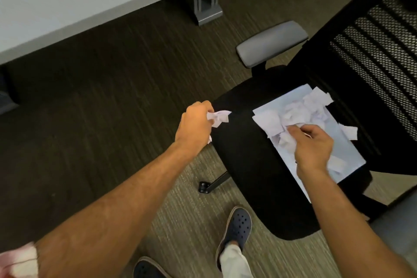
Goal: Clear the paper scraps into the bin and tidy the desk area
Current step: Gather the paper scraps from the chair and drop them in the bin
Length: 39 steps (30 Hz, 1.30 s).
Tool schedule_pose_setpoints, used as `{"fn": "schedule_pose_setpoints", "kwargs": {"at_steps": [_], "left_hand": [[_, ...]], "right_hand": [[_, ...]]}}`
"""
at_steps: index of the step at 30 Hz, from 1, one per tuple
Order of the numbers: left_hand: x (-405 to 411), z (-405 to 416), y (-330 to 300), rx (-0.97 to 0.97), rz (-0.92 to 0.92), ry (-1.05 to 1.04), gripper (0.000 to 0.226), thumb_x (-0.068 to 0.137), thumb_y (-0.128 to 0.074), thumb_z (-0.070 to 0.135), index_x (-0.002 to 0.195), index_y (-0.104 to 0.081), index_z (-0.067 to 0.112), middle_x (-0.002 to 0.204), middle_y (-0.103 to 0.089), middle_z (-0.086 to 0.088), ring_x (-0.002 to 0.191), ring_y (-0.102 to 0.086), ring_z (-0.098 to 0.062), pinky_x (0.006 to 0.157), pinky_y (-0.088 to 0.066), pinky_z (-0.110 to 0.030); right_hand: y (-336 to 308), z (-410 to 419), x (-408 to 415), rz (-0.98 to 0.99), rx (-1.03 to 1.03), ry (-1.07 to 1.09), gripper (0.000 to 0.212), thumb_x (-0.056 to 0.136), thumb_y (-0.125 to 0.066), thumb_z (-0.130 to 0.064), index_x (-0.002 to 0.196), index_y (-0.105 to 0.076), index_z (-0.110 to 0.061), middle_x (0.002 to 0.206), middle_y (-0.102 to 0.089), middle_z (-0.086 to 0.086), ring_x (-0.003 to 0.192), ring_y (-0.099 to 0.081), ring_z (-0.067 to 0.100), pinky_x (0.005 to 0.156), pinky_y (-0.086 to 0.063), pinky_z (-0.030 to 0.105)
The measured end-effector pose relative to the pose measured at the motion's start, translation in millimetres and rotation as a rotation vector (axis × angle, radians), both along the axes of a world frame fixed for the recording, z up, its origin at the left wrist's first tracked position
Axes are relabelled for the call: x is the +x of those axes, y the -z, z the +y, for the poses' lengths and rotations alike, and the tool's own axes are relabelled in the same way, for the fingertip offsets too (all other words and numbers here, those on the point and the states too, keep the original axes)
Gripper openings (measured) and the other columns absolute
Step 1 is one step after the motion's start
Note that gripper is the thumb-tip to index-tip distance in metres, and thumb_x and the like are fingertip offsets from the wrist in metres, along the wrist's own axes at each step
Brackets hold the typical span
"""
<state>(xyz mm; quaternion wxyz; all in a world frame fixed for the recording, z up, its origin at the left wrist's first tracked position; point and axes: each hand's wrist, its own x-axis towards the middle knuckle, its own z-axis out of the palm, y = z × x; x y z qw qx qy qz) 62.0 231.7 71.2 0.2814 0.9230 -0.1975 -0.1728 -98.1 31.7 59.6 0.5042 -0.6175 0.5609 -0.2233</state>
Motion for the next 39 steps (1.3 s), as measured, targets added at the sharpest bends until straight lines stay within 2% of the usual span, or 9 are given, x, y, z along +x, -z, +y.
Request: {"fn": "schedule_pose_setpoints", "kwargs": {"at_steps": [2,5,11,15,19,24,32,36,39], "left_hand": [[3.5,24.3,-1.6,0.005,0.01,-0.039,0.009,0.092,-0.067,0.01,0.097,-0.063,0.016,0.101,-0.063,-0.004,0.082,-0.064,-0.018,0.063,-0.059,-0.033],[8.7,70.8,-3.1,0.0,0.028,-0.105,0.006,0.092,-0.066,0.01,0.097,-0.065,0.014,0.101,-0.063,-0.005,0.081,-0.063,-0.018,0.055,-0.047,-0.023],[9.6,188.9,-1.6,-0.025,0.079,-0.335,0.009,0.09,-0.067,0.008,0.095,-0.066,0.016,0.1,-0.065,-0.004,0.086,-0.064,-0.019,0.062,-0.05,-0.024],[-3.3,272.1,5.8,-0.028,0.107,-0.476,0.011,0.09,-0.067,0.007,0.092,-0.065,0.017,0.097,-0.065,0.0,0.084,-0.063,-0.017,0.065,-0.056,-0.032],[-24.9,356.9,19.5,0.009,0.139,-0.595,0.012,0.09,-0.066,0.005,0.091,-0.065,0.017,0.096,-0.064,0.0,0.082,-0.064,-0.017,0.061,-0.055,-0.032],[-65.4,465.3,53.6,0.075,0.195,-0.723,0.013,0.087,-0.064,0.004,0.085,-0.064,0.017,0.089,-0.064,-0.002,0.078,-0.063,-0.021,0.063,-0.053,-0.038],[-146.6,595.7,127.2,0.056,0.323,-0.959,0.008,0.088,-0.062,0.009,0.081,-0.064,0.011,0.072,-0.065,-0.002,0.065,-0.066,-0.02,0.052,-0.044,-0.024],[-179.6,634.9,170.1,0.078,0.381,-1.049,0.003,0.088,-0.064,0.01,0.087,-0.063,0.014,0.083,-0.064,-0.004,0.077,-0.061,-0.024,0.062,-0.04,-0.029],[-199.5,652.3,200.4,0.067,0.436,-1.107,0.004,0.089,-0.064,0.012,0.09,-0.063,0.016,0.089,-0.066,-0.007,0.081,-0.062,-0.027,0.065,-0.044,-0.032]], "right_hand": [[-0.7,32.9,18.0,0.024,0.019,-0.067,0.009,0.082,-0.08,-0.022,0.086,-0.073,-0.018,0.088,-0.071,-0.001,0.082,-0.066,0.016,0.074,-0.054,0.029],[-2.3,81.7,42.4,0.036,0.03,-0.189,0.012,0.083,-0.079,-0.025,0.089,-0.073,-0.017,0.089,-0.071,-0.002,0.081,-0.066,0.011,0.067,-0.05,0.022],[0.7,187.2,82.9,0.074,0.097,-0.429,0.01,0.082,-0.08,-0.024,0.089,-0.073,-0.02,0.09,-0.073,-0.002,0.084,-0.069,0.013,0.069,-0.055,0.029],[6.1,263.2,98.2,0.073,0.091,-0.578,0.008,0.082,-0.079,-0.023,0.086,-0.073,-0.02,0.085,-0.072,-0.003,0.079,-0.069,0.012,0.065,-0.054,0.029],[20.1,341.3,103.9,0.087,0.078,-0.704,0.01,0.082,-0.079,-0.021,0.087,-0.073,-0.014,0.083,-0.071,-0.001,0.074,-0.065,0.011,0.061,-0.048,0.025],[53.3,440.4,98.4,0.114,0.097,-0.871,0.009,0.083,-0.078,-0.02,0.086,-0.073,-0.013,0.081,-0.071,0.0,0.07,-0.061,0.01,0.06,-0.048,0.026],[131.8,580.7,61.6,0.188,0.16,-1.1,0.007,0.079,-0.08,-0.019,0.077,-0.073,-0.018,0.072,-0.07,-0.008,0.064,-0.062,0.003,0.059,-0.051,0.026],[179.9,628.7,30.1,0.255,0.183,-1.188,0.009,0.077,-0.08,-0.015,0.074,-0.072,-0.014,0.073,-0.071,-0.003,0.064,-0.057,0.008,0.06,-0.044,0.02],[213.2,655.1,7.3,0.316,0.152,-1.252,0.01,0.078,-0.08,-0.016,0.074,-0.07,-0.015,0.074,-0.07,-0.002,0.064,-0.056,0.011,0.055,-0.04,0.017]]}}
